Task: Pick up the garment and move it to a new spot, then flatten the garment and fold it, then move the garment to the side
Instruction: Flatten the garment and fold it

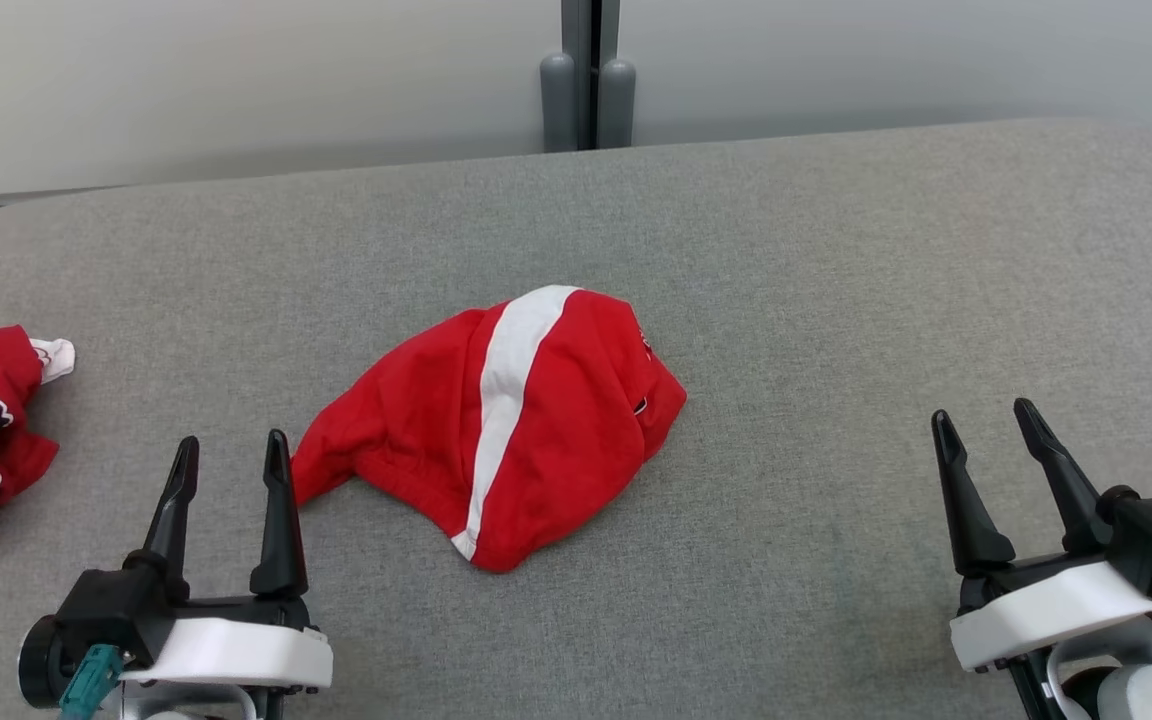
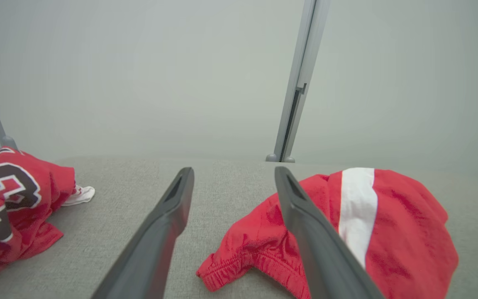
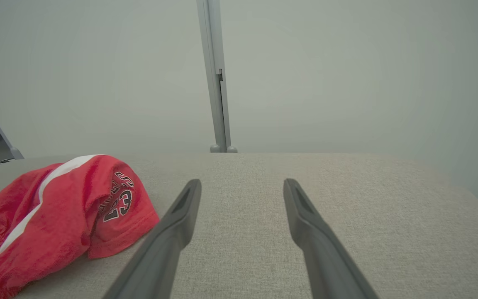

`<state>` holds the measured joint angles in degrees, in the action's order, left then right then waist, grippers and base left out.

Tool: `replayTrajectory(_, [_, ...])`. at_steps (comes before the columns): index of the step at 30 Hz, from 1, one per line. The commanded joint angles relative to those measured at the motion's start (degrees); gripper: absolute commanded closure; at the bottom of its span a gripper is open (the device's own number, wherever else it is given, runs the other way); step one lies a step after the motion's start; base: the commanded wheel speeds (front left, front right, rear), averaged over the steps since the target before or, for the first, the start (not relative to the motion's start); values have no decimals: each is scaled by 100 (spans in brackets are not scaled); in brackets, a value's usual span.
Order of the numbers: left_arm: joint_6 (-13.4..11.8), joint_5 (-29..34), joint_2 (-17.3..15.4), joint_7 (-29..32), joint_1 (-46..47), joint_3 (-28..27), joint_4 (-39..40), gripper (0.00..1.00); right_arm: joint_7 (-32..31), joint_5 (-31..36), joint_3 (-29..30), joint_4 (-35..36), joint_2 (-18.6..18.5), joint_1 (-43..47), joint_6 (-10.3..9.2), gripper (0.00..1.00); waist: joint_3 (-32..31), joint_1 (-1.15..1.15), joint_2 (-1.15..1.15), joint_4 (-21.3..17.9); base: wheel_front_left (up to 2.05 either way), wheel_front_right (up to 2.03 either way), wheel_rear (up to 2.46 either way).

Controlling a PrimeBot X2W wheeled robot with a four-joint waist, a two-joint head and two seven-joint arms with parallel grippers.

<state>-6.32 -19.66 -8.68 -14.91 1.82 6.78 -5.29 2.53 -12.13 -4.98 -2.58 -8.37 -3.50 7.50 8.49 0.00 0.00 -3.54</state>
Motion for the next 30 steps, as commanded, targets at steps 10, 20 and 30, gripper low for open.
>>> replayTrajectory(10, [-272, 444, -139, 284, -675, 293, 866, 0, -185, 59, -23, 126, -21, 307, -2, 0, -540, 0, 0, -42, 0, 0, 0])
replayTrajectory(20, [-393, 542, -232, 467, -817, 351, 1094, 0, -201, 43, -13, 211, -2, 323, -3, 0, -515, 0, 0, -28, 0, 0, 0])
replayTrajectory(30, [-347, 600, -221, 548, -565, 511, 1184, 0, -180, 47, 116, 188, -44, 251, -2, 0, -305, 0, 0, 221, 0, 0, 0])
